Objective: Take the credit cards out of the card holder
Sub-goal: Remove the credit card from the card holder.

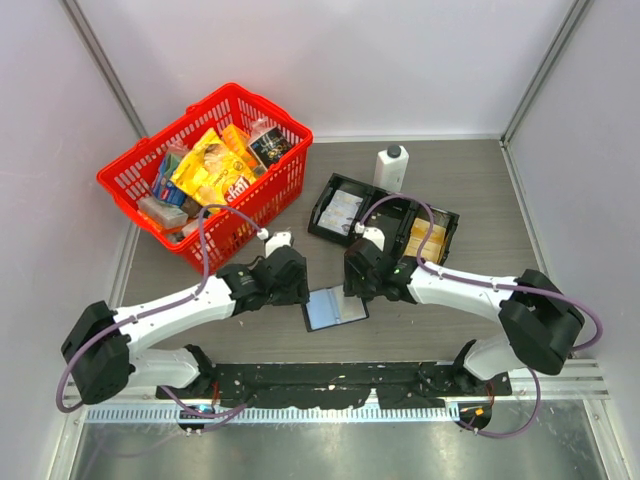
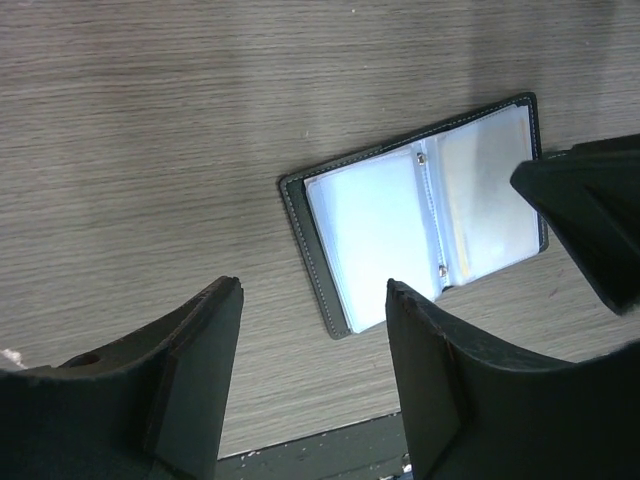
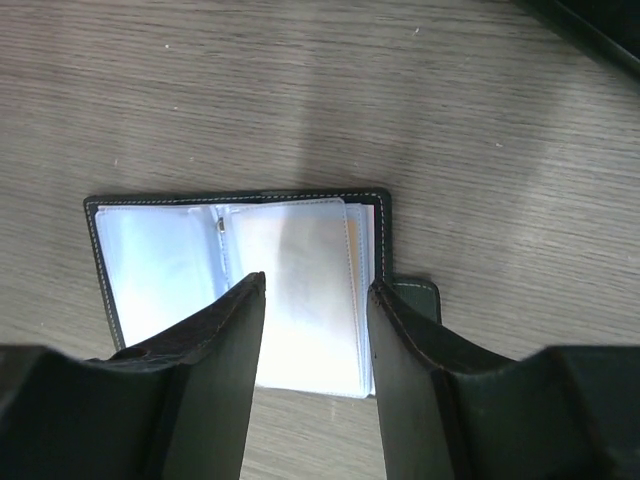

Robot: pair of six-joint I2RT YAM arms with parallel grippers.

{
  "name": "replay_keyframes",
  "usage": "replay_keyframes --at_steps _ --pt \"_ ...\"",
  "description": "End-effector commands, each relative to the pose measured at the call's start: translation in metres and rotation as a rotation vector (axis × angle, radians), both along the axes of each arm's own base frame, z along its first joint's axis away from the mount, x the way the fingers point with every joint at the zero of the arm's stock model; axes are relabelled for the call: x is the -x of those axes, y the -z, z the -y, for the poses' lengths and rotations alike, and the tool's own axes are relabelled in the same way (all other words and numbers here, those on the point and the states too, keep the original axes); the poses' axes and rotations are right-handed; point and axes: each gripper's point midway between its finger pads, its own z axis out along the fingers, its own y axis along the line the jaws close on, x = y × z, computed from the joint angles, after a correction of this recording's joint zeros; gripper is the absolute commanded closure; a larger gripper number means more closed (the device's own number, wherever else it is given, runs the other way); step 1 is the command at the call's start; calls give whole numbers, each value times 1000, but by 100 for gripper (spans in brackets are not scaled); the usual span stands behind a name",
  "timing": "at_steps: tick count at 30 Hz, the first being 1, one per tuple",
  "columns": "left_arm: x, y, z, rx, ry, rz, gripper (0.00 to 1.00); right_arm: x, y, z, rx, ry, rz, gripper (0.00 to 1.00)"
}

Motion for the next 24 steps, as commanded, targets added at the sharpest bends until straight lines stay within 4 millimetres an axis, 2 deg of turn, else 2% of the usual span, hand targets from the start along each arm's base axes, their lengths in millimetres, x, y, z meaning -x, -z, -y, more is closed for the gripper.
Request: replay_keyframes --at_steps 1,9,17,24 --pt "-8 3 16 48 -14 10 39 -3 -18 5 12 -13 64 50" --pt "-5 24 26 32 -6 -51 42 14 -2 -5 -17 -83 5 59" --pt "-2 44 27 4 -12 -97 46 19 12 0 27 -97 -26 63" --pt "4 54 30 18 -13 -128 50 22 21 0 44 -114 -48 67"
